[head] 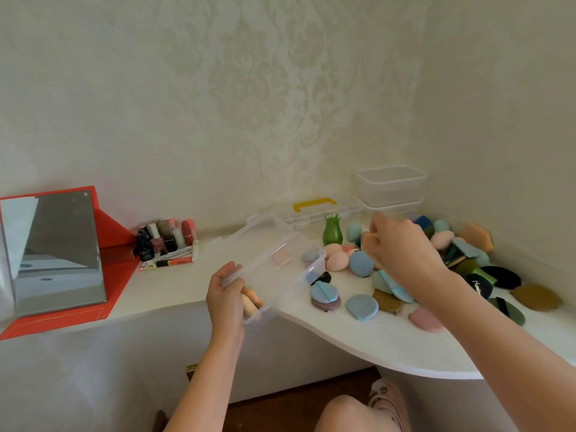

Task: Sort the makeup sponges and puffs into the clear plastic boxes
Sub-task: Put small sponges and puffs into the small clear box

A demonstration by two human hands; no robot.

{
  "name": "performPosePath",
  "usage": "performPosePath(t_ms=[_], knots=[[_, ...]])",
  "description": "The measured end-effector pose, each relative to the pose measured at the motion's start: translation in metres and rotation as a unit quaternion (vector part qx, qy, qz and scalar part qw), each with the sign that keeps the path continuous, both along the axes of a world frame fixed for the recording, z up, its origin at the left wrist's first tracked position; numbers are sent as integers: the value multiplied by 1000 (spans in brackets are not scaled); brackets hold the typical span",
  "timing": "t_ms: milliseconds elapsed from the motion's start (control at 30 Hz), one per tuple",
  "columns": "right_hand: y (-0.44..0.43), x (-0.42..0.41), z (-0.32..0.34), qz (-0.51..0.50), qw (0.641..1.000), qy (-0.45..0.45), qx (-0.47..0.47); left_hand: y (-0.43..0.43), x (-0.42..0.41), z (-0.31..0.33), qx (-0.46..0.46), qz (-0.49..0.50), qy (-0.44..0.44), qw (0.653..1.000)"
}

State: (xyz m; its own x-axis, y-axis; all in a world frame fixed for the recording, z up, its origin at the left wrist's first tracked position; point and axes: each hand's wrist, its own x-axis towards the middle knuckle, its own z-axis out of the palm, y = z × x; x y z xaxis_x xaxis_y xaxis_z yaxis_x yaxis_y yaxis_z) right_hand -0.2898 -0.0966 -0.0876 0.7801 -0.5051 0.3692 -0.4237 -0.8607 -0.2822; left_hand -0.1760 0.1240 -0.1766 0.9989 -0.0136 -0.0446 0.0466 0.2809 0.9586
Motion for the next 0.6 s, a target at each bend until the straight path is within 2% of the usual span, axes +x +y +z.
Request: performPosePath(t_ms=[100, 167, 333, 500, 600], knots=[[28, 9, 10, 109, 977, -175, 60, -4, 2, 3, 4, 6, 8, 1000], [49, 18, 8, 171, 961, -202, 84, -7, 3, 3, 7, 9, 12, 1000], [88, 55, -15, 241, 952, -155, 111, -7, 3, 0, 19, 2, 6, 1000], [107, 81, -44, 231, 970, -41, 58, -4, 6, -9, 36, 7, -1, 999], [109, 86, -56, 245, 967, -8, 74, -4, 6, -10, 21, 13, -10, 1000]])
